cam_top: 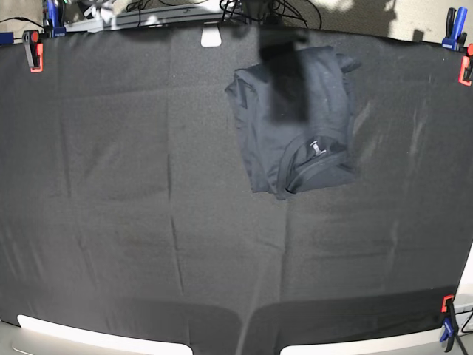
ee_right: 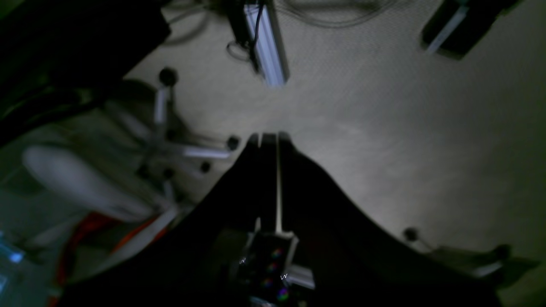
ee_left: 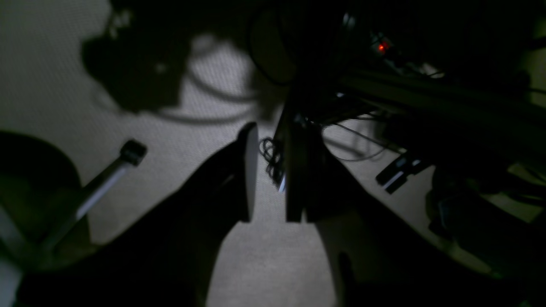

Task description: Layout the t-shirt on the table in an organized manner, then fold the t-shirt properly

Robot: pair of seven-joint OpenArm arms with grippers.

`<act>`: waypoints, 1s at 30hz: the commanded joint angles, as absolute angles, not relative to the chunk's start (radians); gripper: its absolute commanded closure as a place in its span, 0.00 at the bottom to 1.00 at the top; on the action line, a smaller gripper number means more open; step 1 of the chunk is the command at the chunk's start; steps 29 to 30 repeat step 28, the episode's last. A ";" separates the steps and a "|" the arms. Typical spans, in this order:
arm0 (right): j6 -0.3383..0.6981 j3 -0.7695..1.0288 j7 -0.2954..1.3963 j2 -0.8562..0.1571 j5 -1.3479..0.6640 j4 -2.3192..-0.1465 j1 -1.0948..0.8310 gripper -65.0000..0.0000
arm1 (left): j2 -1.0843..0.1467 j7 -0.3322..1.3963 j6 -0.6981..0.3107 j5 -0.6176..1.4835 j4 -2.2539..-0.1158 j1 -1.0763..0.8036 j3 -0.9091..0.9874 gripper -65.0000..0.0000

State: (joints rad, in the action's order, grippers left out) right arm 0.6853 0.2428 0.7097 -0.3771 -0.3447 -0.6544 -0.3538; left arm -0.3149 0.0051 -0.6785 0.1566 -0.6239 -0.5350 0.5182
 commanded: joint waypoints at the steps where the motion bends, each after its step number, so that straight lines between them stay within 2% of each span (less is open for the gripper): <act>1: 0.698 0.216 0.682 -0.389 -0.327 -0.638 -0.336 1.00 | -0.327 -0.010 -0.682 0.144 -0.612 -0.532 0.522 0.82; 4: 0.698 0.123 0.606 -0.379 -0.286 -0.591 -0.274 0.99 | -0.318 -0.017 -0.681 0.102 -0.556 -0.481 0.522 0.82; 7: 0.698 0.038 0.553 -0.354 -0.287 -0.566 -0.230 0.87 | -0.296 -0.020 -0.644 0.066 -0.505 -0.427 0.522 0.82; 9: 0.698 -0.002 0.532 -0.328 -0.286 -0.564 -0.215 0.84 | -0.271 -0.020 -0.608 0.038 -0.482 -0.393 0.522 0.82; 19: 0.665 -0.035 0.378 -0.179 -0.035 -0.564 -0.197 0.84 | -0.132 -0.039 -0.529 -0.037 -0.471 -0.323 0.522 0.82; 30: 0.665 -0.035 0.365 -0.167 -0.029 -0.565 -0.196 0.84 | -0.114 -0.054 -0.523 -0.037 -0.471 -0.325 0.522 0.82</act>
